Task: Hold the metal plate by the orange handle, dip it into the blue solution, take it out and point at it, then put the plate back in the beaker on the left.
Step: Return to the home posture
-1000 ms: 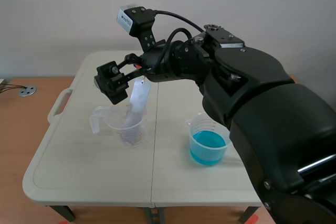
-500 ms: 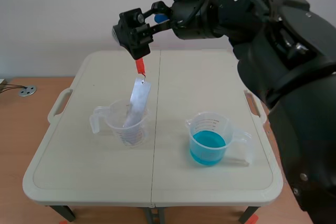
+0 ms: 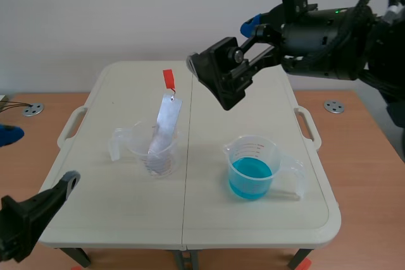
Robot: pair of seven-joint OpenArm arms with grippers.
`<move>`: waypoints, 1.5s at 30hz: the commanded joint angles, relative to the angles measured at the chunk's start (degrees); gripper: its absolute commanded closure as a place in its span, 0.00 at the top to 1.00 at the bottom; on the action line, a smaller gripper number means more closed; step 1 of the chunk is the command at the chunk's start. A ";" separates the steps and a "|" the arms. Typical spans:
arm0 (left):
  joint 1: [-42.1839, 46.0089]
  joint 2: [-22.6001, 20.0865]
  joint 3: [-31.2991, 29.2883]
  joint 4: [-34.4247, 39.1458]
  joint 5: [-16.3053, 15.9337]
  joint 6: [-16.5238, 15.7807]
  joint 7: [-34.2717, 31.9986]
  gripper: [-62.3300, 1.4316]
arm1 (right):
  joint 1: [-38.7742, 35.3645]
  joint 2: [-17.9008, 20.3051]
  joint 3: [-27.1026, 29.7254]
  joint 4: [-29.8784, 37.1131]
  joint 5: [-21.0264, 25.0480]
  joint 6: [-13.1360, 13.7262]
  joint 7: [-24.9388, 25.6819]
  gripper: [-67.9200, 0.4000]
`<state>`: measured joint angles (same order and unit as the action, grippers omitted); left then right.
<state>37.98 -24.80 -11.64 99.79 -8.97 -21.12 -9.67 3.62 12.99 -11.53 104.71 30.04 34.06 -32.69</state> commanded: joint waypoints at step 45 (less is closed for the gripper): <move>-7.67 0.02 14.32 6.51 -0.48 6.84 -0.85 1.00 | -29.64 6.69 15.76 12.85 7.89 3.50 7.37 0.98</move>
<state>29.85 -24.80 2.83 105.86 -9.06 -14.57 -9.67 -26.55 18.92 4.16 116.27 37.54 37.50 -26.37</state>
